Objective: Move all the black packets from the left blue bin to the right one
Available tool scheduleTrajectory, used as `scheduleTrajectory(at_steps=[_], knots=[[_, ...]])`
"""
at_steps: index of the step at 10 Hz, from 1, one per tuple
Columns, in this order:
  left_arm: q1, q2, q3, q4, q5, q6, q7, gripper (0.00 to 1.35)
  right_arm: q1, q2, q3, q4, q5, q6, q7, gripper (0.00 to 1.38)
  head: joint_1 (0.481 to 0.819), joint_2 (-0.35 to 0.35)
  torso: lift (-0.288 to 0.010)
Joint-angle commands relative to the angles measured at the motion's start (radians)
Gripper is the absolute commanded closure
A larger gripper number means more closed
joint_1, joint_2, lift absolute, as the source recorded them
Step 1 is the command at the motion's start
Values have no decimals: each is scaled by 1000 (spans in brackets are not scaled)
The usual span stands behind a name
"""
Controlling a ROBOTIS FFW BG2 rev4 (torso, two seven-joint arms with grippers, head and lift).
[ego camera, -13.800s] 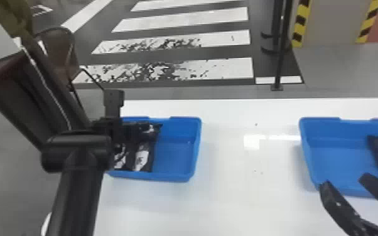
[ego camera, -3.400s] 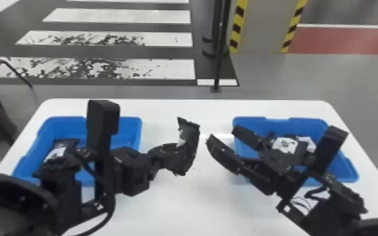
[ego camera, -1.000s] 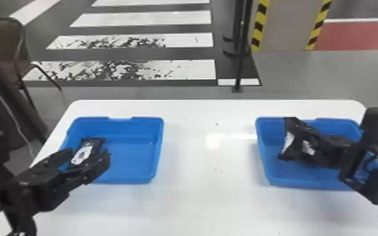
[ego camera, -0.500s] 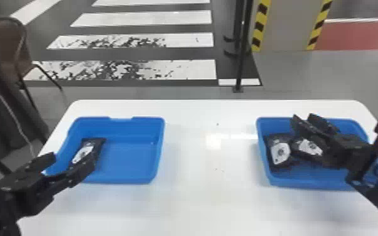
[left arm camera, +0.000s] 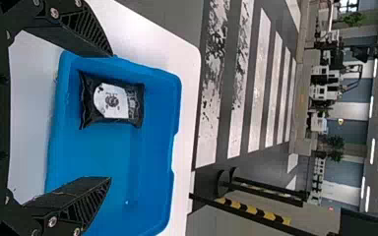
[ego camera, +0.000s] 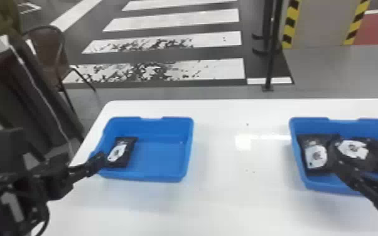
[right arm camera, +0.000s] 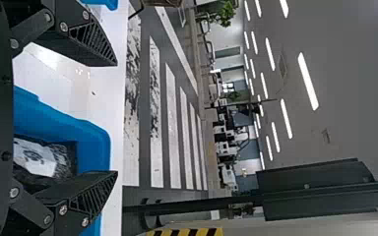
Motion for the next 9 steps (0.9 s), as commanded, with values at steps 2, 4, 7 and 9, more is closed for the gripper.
scheduleTrajectory(at_steps=[2, 4, 7, 9], knots=[[-158, 34, -26, 136, -72, 87, 10, 147, 156, 5, 22, -144, -25, 35, 2, 260, 695, 272, -140], [-285, 69, -73, 266, -122, 173, 17, 145, 203, 5, 24, -186, -25, 52, 22, 260, 695, 315, -140], [-455, 89, -151, 482, -188, 227, 20, 147, 210, 7, 48, -176, -47, 84, 40, 262, 695, 327, -140], [-526, 97, -195, 604, -208, 249, 30, 145, 208, 7, 56, -164, -59, 89, 48, 262, 695, 329, -140]])
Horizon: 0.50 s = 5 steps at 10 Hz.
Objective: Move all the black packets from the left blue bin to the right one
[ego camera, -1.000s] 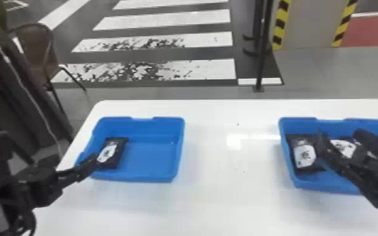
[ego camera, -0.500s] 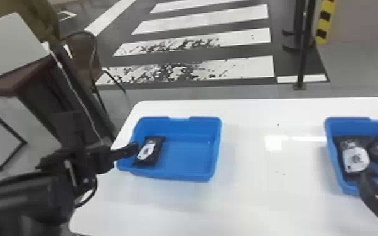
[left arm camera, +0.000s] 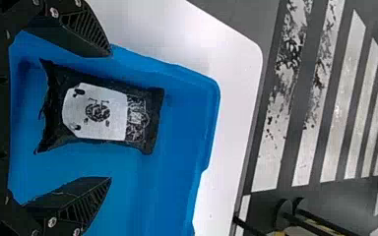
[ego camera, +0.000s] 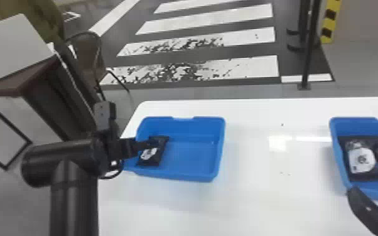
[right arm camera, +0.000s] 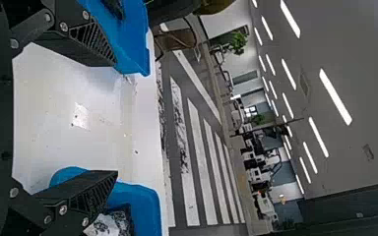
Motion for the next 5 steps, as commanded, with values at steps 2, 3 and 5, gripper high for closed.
scheduleTrajectory(at_steps=[2, 3, 5], knots=[[-76, 12, -52, 143, -16, 11, 2, 145, -5, 0, 1, 11, -15, 6, 4, 262, 695, 316, -140], [-94, 10, -52, 177, -14, 11, 3, 147, -5, 0, 1, 13, -17, 11, 6, 262, 695, 311, -140], [-116, 10, -64, 229, -16, 23, 6, 167, -7, 0, 5, 23, -32, 19, 9, 262, 695, 306, -140]])
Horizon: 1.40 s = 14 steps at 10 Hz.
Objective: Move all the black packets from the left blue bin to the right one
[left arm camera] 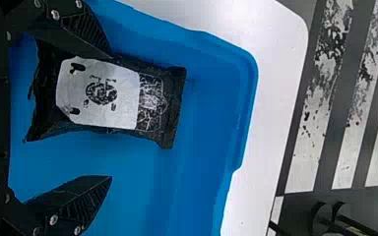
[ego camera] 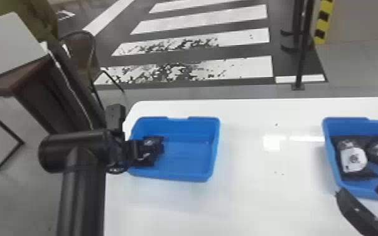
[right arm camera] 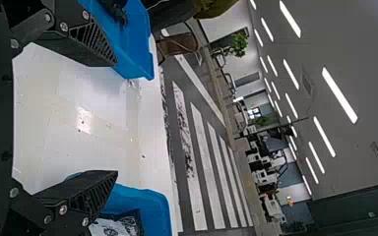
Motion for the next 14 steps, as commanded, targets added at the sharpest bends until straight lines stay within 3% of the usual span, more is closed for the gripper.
scheduleTrajectory(at_steps=[1, 2, 3, 5, 6, 9, 11, 14], knots=[[-21, 6, -17, 53, 6, 7, 0, 314, -4, 0, 2, 6, -9, 5, 2, 262, 695, 304, -140], [-29, 12, -31, 82, 20, 7, -4, 705, -9, 0, 2, 13, -15, 5, 3, 262, 695, 301, -140], [-24, 7, -19, 82, 20, -3, -4, 949, -9, -2, 2, 18, -25, 5, 5, 262, 695, 297, -140], [-7, 6, -17, 77, 20, -55, -19, 1210, -6, -2, 0, 23, -33, 10, 6, 262, 695, 293, -140], [15, 6, -19, 53, 22, -89, -36, 1210, -6, -2, 0, 21, -33, 10, 6, 262, 695, 291, -140], [185, -5, -33, -264, 76, -123, -48, 1210, -38, -6, 0, 4, -41, 29, 23, 262, 695, 282, -140], [268, -9, -55, -404, 105, -170, -62, 1210, -68, -6, 4, 4, -47, 32, 32, 262, 695, 259, -140], [388, 0, -189, -590, 211, -293, -65, 1210, -149, -6, 16, 4, -68, 118, 103, 262, 695, 187, -140]])
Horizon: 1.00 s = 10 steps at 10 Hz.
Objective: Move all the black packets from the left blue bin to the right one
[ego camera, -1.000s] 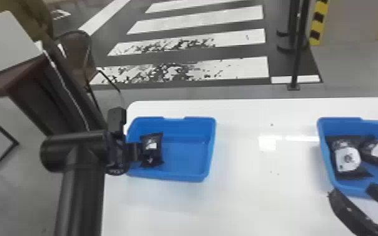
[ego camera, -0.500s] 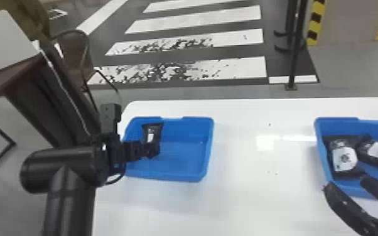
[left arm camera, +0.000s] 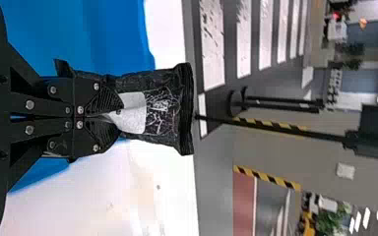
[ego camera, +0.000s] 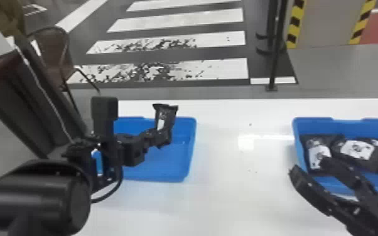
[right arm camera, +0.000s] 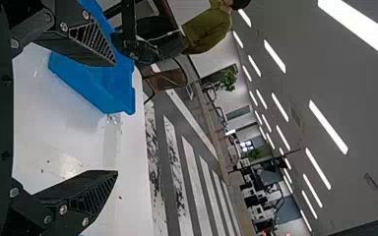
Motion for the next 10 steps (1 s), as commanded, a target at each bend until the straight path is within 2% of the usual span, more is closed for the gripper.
scheduleTrajectory(at_steps=[1, 5, 10], knots=[[33, -1, -75, -41, 49, -50, 2, 1210, -56, 0, 22, 1, -20, 55, 21, 262, 695, 149, -140], [33, 7, -215, -56, 132, -99, 3, 1210, -223, 0, 125, 102, -76, 78, 25, 260, 695, 80, -140], [23, 15, -298, -63, 212, -104, 3, 1210, -355, -4, 147, 215, -86, 73, -1, 256, 695, -4, -140]])
